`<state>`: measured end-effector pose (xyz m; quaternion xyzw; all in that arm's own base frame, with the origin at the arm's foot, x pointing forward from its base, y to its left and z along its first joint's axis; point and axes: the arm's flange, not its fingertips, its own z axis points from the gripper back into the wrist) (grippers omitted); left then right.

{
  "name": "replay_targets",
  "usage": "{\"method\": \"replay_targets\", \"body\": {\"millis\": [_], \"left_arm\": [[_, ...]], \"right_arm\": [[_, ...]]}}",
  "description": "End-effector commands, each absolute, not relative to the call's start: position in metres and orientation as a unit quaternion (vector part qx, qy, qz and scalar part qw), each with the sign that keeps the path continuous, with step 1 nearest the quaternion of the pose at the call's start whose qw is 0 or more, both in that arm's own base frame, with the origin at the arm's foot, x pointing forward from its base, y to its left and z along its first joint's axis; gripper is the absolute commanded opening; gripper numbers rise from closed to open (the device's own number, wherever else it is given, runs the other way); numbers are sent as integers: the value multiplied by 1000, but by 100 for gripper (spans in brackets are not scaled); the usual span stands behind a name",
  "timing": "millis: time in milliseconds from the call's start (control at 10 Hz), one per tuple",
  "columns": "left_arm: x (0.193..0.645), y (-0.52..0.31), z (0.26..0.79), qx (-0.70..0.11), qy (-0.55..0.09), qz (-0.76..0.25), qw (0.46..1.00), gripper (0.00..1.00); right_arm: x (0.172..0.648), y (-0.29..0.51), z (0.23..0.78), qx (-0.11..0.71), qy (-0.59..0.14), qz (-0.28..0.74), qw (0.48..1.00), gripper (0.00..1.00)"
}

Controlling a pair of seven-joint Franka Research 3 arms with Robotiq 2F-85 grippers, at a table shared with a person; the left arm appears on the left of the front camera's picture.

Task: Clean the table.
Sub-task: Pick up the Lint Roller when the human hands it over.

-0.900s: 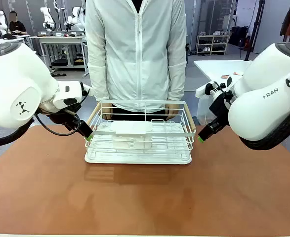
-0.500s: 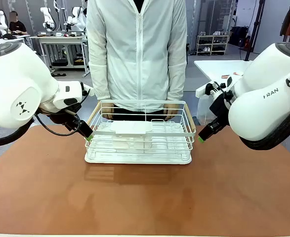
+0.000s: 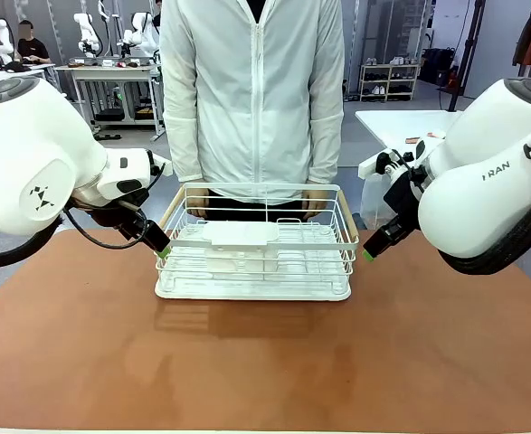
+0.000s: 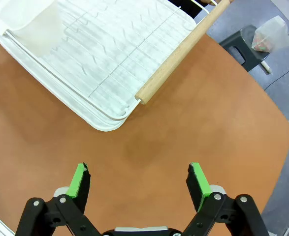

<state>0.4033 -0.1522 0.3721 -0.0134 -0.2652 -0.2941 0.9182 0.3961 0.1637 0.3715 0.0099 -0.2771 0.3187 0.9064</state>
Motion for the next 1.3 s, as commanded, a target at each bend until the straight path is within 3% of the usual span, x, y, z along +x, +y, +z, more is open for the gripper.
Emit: {"method": "replay_targets", "body": {"millis": [0,100,300,500,600,800,1000,1200], "left_arm": [[403,-152,372,-13,-265,-293,918,100],[403,-152,372,-13,-265,-294,918,100],[420,-116,445,-209,-233,-206,927,100],[415,-23,497,-451,-189,-99,867,100],[402,31,508,-509,-202,-52,835,100],[363,122,516,-574,-227,28,786,100],[323,214,502,-568,-248,224,752,100],[296,263,475,-558,-263,294,730,100]], "right_arm": [[396,164,371,10,-277,319,906,100],[396,164,371,10,-277,319,906,100],[417,131,445,162,-279,217,921,100],[432,57,500,347,-242,91,901,100],[432,14,514,417,-231,19,879,100],[424,-73,521,507,-209,-81,832,100],[407,-171,500,489,-240,-190,817,100],[387,-216,457,492,-234,-252,800,100]]}}
